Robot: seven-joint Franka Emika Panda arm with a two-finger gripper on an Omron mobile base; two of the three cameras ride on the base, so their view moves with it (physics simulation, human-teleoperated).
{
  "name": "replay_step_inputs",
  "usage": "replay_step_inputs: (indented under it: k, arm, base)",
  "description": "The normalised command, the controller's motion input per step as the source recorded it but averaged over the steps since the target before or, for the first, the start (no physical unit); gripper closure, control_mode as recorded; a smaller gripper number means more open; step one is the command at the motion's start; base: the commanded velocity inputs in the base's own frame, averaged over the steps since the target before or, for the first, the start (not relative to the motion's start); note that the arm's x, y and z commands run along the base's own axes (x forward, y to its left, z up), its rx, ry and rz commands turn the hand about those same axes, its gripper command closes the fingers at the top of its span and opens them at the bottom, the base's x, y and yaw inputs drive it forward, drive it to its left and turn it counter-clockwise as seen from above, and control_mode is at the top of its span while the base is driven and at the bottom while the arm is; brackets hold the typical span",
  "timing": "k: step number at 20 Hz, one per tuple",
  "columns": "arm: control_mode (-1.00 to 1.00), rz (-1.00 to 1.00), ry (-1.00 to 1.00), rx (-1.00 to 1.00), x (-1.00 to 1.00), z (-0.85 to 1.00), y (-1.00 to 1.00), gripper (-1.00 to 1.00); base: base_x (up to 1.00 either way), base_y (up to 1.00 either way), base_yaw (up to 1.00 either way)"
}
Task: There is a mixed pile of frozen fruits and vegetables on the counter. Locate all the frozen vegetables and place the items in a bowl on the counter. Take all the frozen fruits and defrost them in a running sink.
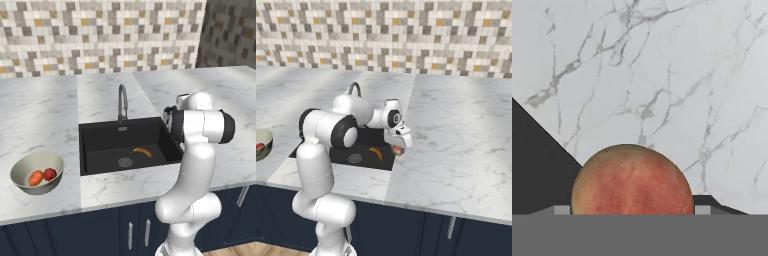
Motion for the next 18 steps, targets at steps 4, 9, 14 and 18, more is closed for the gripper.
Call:
replay_step_inputs:
  k: [4,9,14,18]
  arm:
    - [-1.0,0.08,0.0,0.0,0.24,0.0,0.41,1.0]
    - [-1.0,0.1,0.01,0.0,0.17,-0.04,0.42,1.0]
    - [-1.0,0.04,0.0,-0.02,0.23,-0.1,0.54,1.0]
    - [-1.0,0.0,0.0,-0.03,0.2,-0.06,0.59,1.0]
  base:
    - [0.0,0.0,0.0]
    - [0.0,0.0,0.0]
    - [0.0,0.0,0.0]
    - [0.0,0.0,0.0]
